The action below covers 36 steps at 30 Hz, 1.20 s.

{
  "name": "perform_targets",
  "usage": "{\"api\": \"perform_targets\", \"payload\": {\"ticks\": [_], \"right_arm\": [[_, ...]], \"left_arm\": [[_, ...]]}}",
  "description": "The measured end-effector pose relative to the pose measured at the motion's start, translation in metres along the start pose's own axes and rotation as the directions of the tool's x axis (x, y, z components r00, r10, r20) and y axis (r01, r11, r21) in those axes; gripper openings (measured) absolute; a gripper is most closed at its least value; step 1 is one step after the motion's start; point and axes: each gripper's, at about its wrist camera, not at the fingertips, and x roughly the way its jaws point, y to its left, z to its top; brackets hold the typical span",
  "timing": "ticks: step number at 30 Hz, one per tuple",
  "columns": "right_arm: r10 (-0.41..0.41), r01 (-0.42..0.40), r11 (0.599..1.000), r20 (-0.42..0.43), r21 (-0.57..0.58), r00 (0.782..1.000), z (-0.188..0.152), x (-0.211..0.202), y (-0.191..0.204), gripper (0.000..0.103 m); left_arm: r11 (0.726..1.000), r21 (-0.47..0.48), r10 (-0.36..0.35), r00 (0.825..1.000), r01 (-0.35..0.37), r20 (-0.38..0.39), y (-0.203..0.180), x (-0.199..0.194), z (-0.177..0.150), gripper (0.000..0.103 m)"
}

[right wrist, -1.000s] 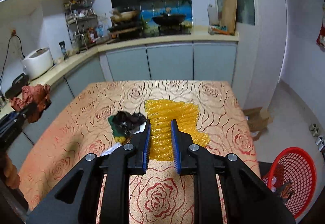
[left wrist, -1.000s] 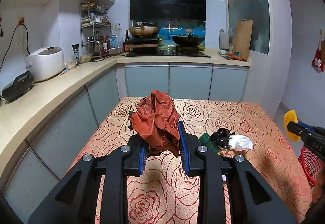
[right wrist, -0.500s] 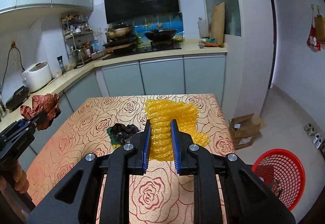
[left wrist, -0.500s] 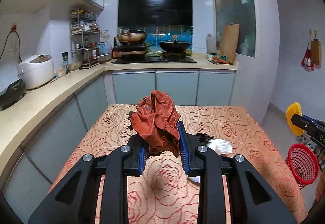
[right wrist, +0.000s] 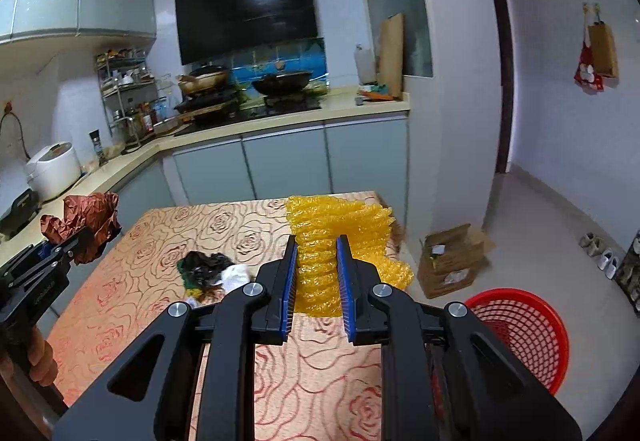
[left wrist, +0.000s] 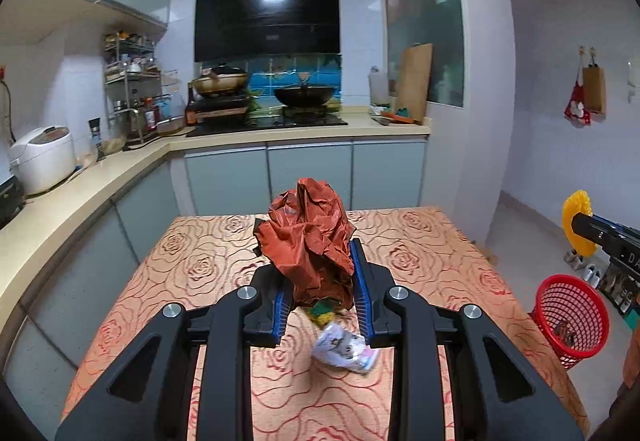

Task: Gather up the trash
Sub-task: 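Carry brown cloth in left tool while right tool carries foam sheet to basket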

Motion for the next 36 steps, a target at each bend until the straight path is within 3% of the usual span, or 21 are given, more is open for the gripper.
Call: {"api": "perform_targets", "payload": {"ticks": [17,29,36], "right_arm": [[-0.149,0.148,0.987,0.002,0.067,0.989,-0.011,-0.024,-0.070,0.019],[-0.253,0.249,0.961,0.012,0.120,0.968,-0.021,-0.047,-0.116,0.019],[-0.292,0.290,0.946,-0.003,0.147,0.956,-0.030,-0.053,-0.137,0.019]], "left_arm": [[0.989,0.044,-0.143,0.990,0.143,-0.019,-0.072,0.009,-0.006,0.026],[0.955,0.099,-0.277,0.960,0.280,-0.041,-0.136,0.013,-0.013,0.026],[0.921,0.143,-0.358,0.932,0.363,-0.061,-0.177,0.015,-0.015,0.026]]}}
